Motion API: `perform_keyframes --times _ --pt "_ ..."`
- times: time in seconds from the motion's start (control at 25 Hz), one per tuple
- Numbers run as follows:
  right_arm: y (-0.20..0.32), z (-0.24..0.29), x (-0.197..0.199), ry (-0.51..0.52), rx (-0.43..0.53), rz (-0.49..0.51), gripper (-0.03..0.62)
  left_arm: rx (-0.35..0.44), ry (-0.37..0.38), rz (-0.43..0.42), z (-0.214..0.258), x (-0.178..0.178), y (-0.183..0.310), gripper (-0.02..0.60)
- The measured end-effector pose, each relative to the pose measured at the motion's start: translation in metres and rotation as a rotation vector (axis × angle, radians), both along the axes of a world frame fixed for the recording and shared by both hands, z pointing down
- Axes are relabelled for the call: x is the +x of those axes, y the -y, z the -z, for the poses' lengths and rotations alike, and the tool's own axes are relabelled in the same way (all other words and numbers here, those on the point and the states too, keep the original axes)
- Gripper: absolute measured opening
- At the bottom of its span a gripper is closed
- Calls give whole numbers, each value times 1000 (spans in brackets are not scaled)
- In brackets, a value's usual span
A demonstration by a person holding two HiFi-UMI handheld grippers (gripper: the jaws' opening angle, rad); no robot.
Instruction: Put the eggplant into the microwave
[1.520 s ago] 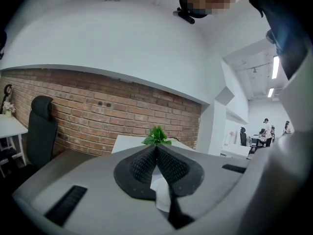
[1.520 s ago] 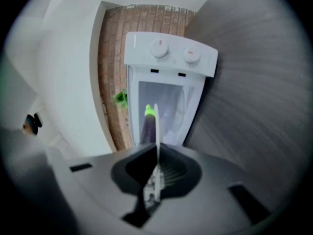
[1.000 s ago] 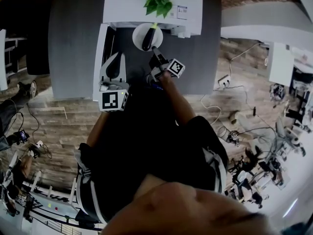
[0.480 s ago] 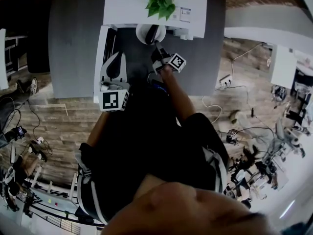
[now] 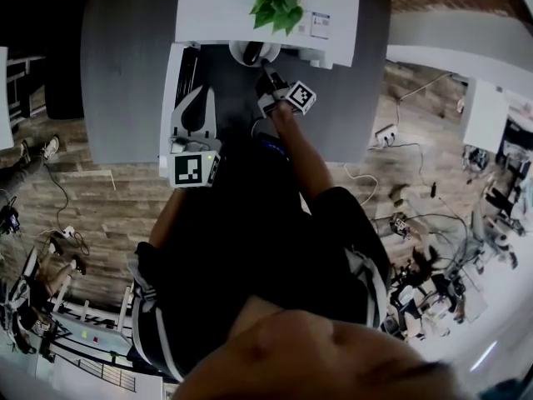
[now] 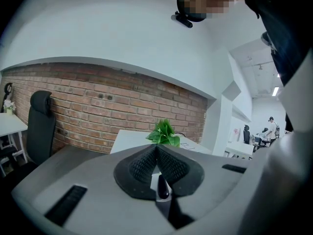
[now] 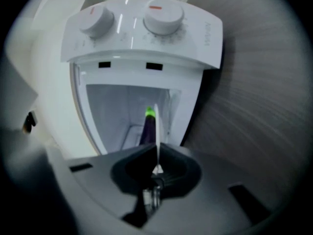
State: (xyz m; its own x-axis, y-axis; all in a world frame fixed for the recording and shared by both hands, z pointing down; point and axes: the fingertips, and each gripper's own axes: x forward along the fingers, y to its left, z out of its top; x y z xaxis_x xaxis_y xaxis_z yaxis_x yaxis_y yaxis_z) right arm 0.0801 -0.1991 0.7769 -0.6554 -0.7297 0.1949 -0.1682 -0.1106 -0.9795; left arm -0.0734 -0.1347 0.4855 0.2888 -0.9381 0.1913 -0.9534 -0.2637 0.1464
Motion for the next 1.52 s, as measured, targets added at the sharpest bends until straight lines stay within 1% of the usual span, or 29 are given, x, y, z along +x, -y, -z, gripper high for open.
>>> perform_keyframes --times 0.28,0.44,0.76,0.88,1.12,1.28,1.36,1.44,1.52 --pt "9 -4 -5 12 -14 -3 38 -25 -22 14 -4 0 4 37" --pt "11 -8 -7 21 -24 -8 38 -16 -1 4 -6 -1 6 37" --pt "21 -5 -10 46 -25 -27 38 -22 -2 16 -4 -5 7 37" --pt "24 -7 -13 42 -29 -26 38 -20 0 16 -4 -6 8 37" --pt "29 -9 -17 37 -38 -24 38 -43 -13 22 -10 -8 8 37" --pt "33 -4 -22 54 -37 -24 38 -30 -8 20 -6 -8 8 37" --pt "34 -5 -21 41 -44 -24 38 -21 -5 20 -5 -9 9 37" --pt "34 -8 -20 27 -57 -27 38 -26 -9 21 -7 -10 9 37" --pt "36 -8 -22 39 -63 -32 38 -37 -15 25 -10 -10 10 37"
